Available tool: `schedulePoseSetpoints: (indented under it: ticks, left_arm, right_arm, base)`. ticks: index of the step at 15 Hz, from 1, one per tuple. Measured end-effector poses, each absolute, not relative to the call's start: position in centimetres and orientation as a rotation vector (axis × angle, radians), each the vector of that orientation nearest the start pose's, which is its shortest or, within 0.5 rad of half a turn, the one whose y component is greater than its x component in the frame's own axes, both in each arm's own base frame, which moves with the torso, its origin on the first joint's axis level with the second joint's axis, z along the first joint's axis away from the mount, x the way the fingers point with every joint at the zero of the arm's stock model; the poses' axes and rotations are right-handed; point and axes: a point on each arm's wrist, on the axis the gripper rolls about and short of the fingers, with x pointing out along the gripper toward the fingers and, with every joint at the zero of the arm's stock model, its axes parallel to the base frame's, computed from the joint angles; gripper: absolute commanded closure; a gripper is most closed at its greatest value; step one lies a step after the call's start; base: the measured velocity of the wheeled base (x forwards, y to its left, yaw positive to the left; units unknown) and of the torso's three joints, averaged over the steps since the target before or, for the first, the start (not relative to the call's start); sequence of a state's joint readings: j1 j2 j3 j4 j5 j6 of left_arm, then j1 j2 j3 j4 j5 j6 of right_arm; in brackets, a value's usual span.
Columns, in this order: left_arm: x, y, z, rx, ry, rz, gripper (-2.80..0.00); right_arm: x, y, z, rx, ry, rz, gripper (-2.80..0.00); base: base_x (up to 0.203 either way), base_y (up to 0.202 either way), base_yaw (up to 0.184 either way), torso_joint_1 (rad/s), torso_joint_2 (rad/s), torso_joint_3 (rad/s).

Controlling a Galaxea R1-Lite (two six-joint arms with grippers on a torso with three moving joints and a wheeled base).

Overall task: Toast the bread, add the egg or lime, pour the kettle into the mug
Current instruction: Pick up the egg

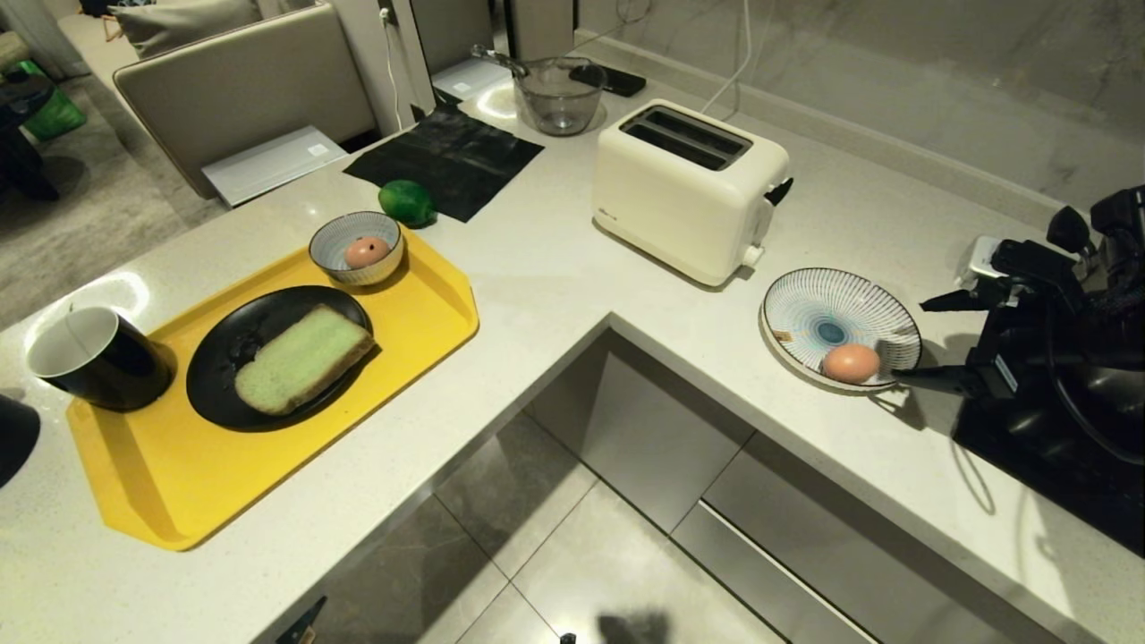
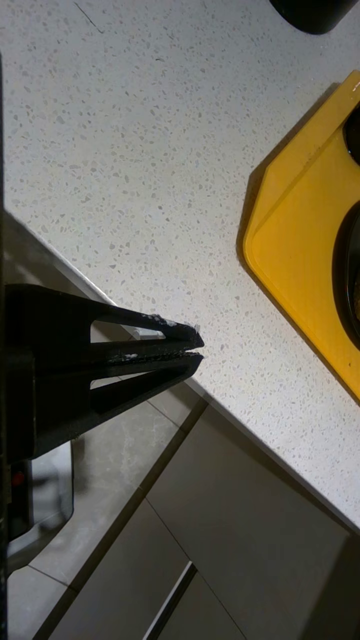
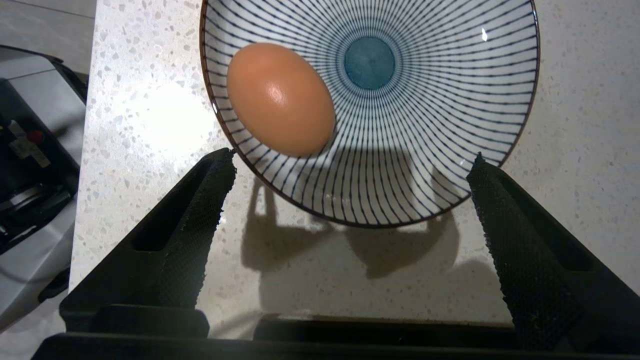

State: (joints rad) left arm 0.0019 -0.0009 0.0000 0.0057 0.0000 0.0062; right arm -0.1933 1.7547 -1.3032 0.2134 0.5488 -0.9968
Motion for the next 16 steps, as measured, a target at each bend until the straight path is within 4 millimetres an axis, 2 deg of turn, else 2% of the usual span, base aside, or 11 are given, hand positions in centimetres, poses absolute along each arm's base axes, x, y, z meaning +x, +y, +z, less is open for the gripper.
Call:
schedulePoseSetpoints:
  ticks: [8, 16]
  left_arm:
    - [-2.3, 0.0, 7.5, 0.006, 0.005, 0.002, 0.0]
    - [-2.3, 0.0, 7.5, 0.006, 0.005, 0.002, 0.0]
  right_arm:
    - [34.1, -4.7, 22.1, -0.702, 0.382, 0.625, -2.8]
    - [35.2, -3.9, 21.3, -0.702, 0.389, 0.655, -2.8]
  base:
    - [0.0, 0.0, 0.0, 0.0, 0.0, 0.0]
    - [0.0, 0.0, 0.0, 0.0, 0.0, 0.0]
